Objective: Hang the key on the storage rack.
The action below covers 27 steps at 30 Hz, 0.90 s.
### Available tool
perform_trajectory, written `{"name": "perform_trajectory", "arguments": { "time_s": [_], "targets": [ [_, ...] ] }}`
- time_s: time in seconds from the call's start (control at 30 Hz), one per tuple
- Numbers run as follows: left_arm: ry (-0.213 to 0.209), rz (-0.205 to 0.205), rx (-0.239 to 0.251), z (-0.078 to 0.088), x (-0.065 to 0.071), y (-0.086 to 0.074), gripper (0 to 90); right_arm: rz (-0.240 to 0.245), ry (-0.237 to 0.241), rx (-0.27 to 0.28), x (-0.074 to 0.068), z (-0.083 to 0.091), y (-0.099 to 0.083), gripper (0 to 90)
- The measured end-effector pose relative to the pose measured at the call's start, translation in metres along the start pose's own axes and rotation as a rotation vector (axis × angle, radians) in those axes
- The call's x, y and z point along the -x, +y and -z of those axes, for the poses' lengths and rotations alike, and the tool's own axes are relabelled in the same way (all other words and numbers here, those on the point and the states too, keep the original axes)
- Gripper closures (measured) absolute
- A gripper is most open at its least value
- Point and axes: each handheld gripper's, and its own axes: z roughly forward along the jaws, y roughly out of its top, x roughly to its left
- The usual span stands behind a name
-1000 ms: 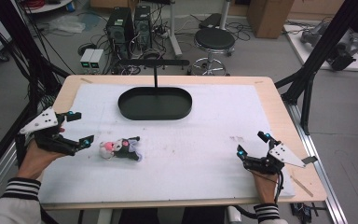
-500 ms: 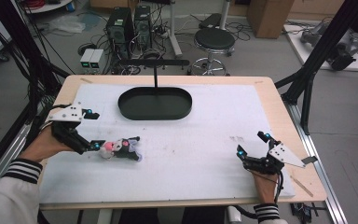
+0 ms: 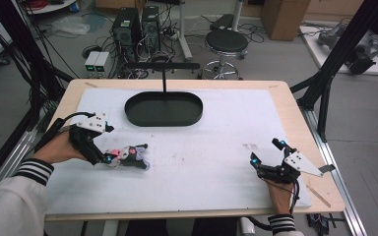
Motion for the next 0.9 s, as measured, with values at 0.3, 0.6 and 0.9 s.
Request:
{"name": "perform_trajectory", "arguments": {
  "time_s": [0.3,0.6,0.9],
  "targets": [
    [-0.034,-0.007,-0.136,-0.02,0.003,-0.001,1.7,0.002,0.002,0.002,0.0,0.0,0.0,2.6],
    [-0.019,-0.009,-0.234,-0.036,0.002,-0.004,8.2,-0.001,0.001,0.003,0.0,0.0,0.0,2.5],
    [-0.05,-0.012,-0.28,-0.042,0.003,-0.005,12.2,0.0,0.002,0.004,0.0,0.0,0.0,2.6]
  ]
}}
